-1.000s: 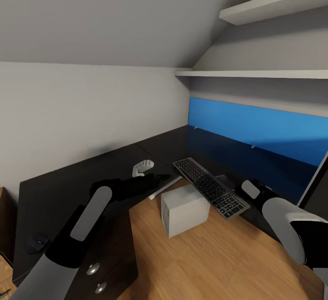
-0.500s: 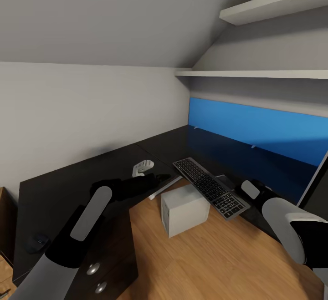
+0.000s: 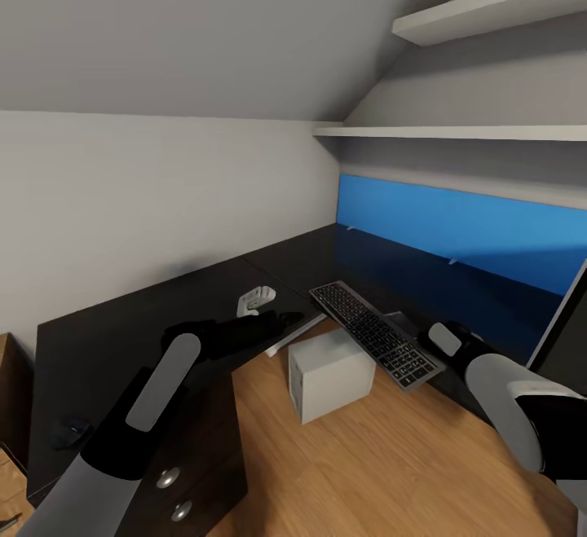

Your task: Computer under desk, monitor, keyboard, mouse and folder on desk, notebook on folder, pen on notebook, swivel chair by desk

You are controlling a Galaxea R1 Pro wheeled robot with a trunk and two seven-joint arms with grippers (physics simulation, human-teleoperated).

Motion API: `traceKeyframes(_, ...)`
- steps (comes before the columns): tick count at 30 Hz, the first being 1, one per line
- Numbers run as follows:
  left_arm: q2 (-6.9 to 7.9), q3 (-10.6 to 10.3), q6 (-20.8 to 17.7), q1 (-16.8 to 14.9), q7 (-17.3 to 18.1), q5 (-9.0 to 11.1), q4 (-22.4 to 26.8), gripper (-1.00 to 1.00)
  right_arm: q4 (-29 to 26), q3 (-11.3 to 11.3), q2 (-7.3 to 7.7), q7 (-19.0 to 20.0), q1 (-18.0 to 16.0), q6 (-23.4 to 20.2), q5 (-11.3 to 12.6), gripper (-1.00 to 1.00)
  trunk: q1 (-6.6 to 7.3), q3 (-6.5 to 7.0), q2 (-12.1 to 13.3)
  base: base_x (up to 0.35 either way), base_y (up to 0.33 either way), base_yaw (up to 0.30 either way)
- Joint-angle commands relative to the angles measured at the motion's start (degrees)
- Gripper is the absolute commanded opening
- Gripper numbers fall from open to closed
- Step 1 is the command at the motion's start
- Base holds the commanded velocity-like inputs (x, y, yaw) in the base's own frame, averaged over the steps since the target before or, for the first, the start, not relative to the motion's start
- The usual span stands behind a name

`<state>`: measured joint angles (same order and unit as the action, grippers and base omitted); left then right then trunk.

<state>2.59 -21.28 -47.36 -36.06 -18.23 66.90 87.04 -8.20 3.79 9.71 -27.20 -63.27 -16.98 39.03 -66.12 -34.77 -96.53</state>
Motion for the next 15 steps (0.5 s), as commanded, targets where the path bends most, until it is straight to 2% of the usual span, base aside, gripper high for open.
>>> traceKeyframes(1, 0.05, -0.1, 0.0, -0.1, -0.6, 0.6, 0.1, 1.00, -0.1, 0.4, -0.14, -0.3, 0.0, -0.4, 0.3, 1.00, 0.00, -0.06, 0.0, -0.001, 0.000, 0.000)
traceKeyframes(5, 0.05, -0.1, 0.0, -0.1, -0.6, 0.6, 0.1, 1.00, -0.1, 0.3, -0.28, -0.4, 0.0, -0.4, 0.3, 1.00, 0.00, -0.06, 0.0, 0.000, 0.000, 0.045)
traceKeyframes(10, -0.02, -0.1, 0.0, -0.1, -0.6, 0.6, 0.1, 1.00, -0.1, 0.4, -0.41, -0.4, 0.0, -0.5, 0.3, 1.00, 0.00, -0.06, 0.0, 0.000, 0.000, 0.154)
traceKeyframes(15, -0.04, -0.1, 0.0, -0.1, -0.6, 0.6, 0.1, 1.00, -0.1, 0.3, -0.50, -0.4, 0.0, -0.5, 0.3, 1.00, 0.00, -0.06, 0.0, 0.000, 0.000, 0.033)
